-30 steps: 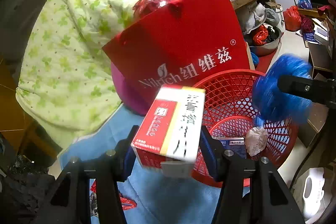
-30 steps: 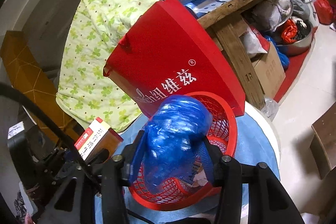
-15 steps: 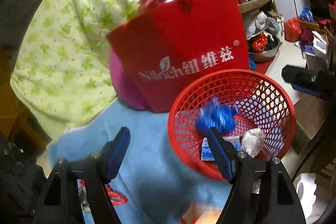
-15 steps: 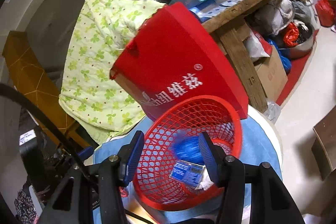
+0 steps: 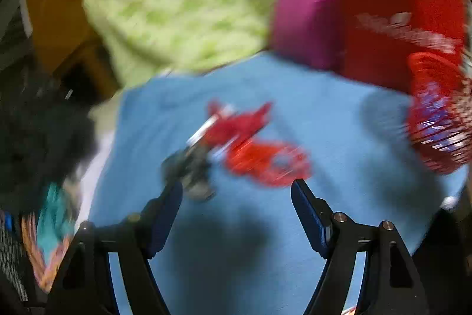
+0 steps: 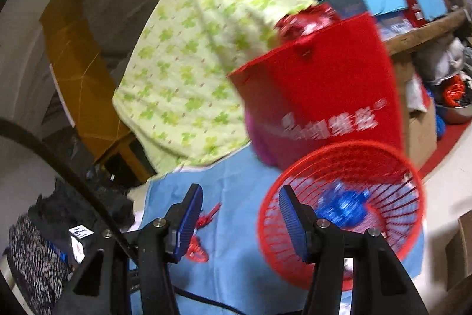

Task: Collect trash
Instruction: 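Move both tools back toward the remaining black and red bags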

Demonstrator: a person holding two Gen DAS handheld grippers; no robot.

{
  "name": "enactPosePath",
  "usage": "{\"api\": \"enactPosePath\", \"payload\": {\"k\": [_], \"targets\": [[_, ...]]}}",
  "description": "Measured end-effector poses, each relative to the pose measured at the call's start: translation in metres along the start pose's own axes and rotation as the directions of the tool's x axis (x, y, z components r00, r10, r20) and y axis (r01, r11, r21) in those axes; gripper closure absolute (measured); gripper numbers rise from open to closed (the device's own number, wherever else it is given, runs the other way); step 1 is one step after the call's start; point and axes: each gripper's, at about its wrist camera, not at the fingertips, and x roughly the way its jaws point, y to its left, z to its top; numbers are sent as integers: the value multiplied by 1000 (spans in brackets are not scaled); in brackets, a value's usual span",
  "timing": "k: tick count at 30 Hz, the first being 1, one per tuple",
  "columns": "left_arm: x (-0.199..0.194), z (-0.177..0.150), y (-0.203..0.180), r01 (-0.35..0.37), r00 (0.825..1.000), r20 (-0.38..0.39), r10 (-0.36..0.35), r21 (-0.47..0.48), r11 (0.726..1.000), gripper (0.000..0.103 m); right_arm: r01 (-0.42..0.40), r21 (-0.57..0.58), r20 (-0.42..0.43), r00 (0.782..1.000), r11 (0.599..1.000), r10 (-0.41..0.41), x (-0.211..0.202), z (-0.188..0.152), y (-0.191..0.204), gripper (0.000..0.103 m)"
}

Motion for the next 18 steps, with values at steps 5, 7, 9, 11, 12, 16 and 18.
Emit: {"api": "enactPosePath", "payload": {"k": [5,7,9,11,12,16,18], "targets": [[30,-44,61,-76,992,-108,63,-124,989,27,-58,-63,-133,990,996,49,40,-27,39,46],[36,-57,76,-89,990,-126,69,-156,984,27,-92,-75,-191,979,993,76,58,-39,55,46],[42,-68,88,-98,988,-135,73,-183,978,27,-113,-82,-231,969,990,91,73,-48,64,45],[47,-77,98,-98,987,-144,69,-204,974,27,-129,-107,-278,956,986,95,91,-61,77,45],[51,-80,102,-100,986,-150,68,-212,972,27,-128,-117,-298,950,985,88,98,-66,81,45],[72,-97,122,-107,980,-192,57,-256,961,27,-125,-130,-383,921,984,67,129,-91,89,45],[83,-104,129,-113,976,-211,54,-276,955,27,-119,-146,-413,910,982,49,141,-102,92,45]]}}
